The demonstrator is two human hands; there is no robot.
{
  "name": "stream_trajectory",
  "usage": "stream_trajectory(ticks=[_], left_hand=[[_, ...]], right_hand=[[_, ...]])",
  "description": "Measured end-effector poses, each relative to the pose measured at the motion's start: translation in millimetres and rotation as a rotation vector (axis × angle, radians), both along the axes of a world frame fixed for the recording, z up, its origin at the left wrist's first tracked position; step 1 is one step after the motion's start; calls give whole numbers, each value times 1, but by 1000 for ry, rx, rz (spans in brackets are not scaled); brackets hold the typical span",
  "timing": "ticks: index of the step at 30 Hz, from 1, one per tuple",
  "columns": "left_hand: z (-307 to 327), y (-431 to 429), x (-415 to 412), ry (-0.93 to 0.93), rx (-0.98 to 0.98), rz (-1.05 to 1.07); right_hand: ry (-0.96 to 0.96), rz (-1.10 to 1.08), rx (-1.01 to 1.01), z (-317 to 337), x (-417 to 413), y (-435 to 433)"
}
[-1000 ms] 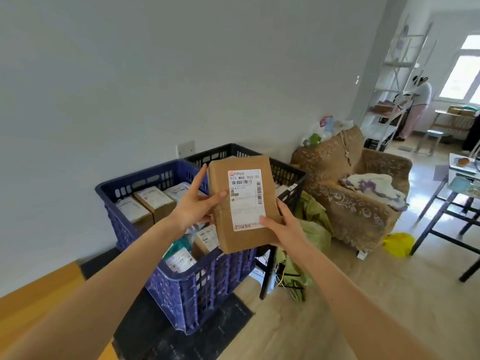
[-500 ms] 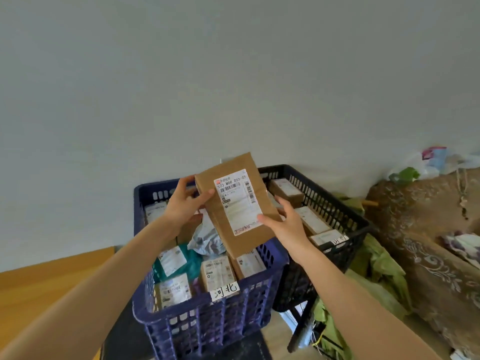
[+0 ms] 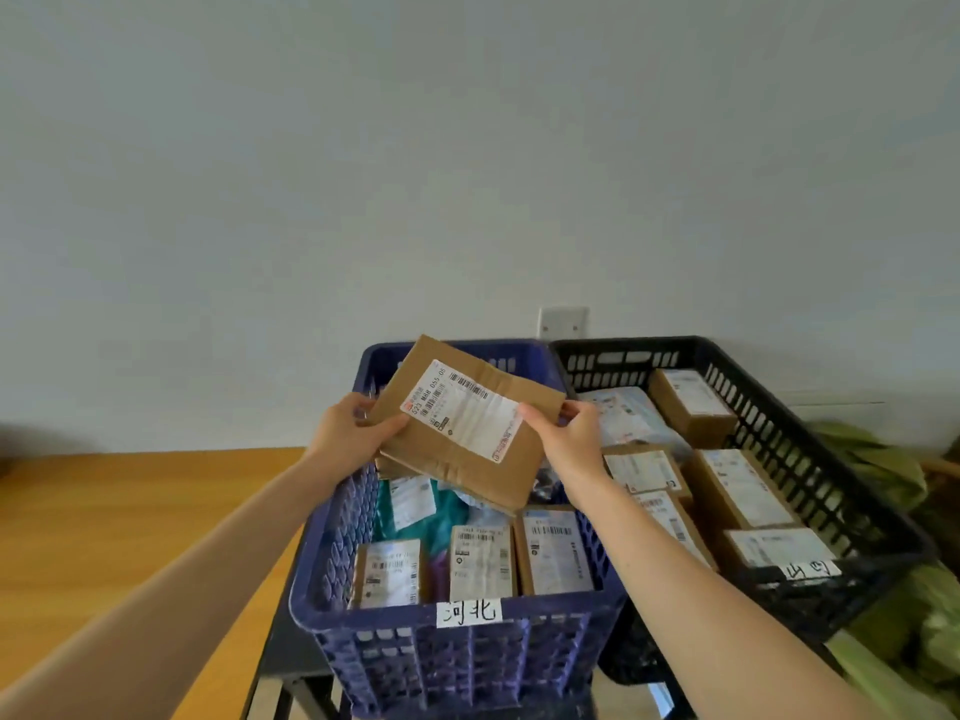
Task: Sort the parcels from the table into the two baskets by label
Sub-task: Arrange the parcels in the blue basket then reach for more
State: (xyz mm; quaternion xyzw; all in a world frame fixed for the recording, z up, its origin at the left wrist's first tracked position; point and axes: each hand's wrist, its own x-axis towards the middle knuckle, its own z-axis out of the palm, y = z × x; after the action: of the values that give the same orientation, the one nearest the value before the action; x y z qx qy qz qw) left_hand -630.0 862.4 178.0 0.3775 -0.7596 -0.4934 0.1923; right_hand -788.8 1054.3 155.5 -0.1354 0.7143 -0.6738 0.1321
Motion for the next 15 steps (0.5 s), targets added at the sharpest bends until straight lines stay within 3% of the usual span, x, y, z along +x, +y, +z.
stream_trajectory(ticks=[8, 15], left_hand=[[-5, -23, 7, -361, -260, -106], [-28, -29, -10, -489, -281, -165]], right_hand=[[-27, 151, 83, -23, -10, -40], [-66, 205, 150, -44, -20, -56]])
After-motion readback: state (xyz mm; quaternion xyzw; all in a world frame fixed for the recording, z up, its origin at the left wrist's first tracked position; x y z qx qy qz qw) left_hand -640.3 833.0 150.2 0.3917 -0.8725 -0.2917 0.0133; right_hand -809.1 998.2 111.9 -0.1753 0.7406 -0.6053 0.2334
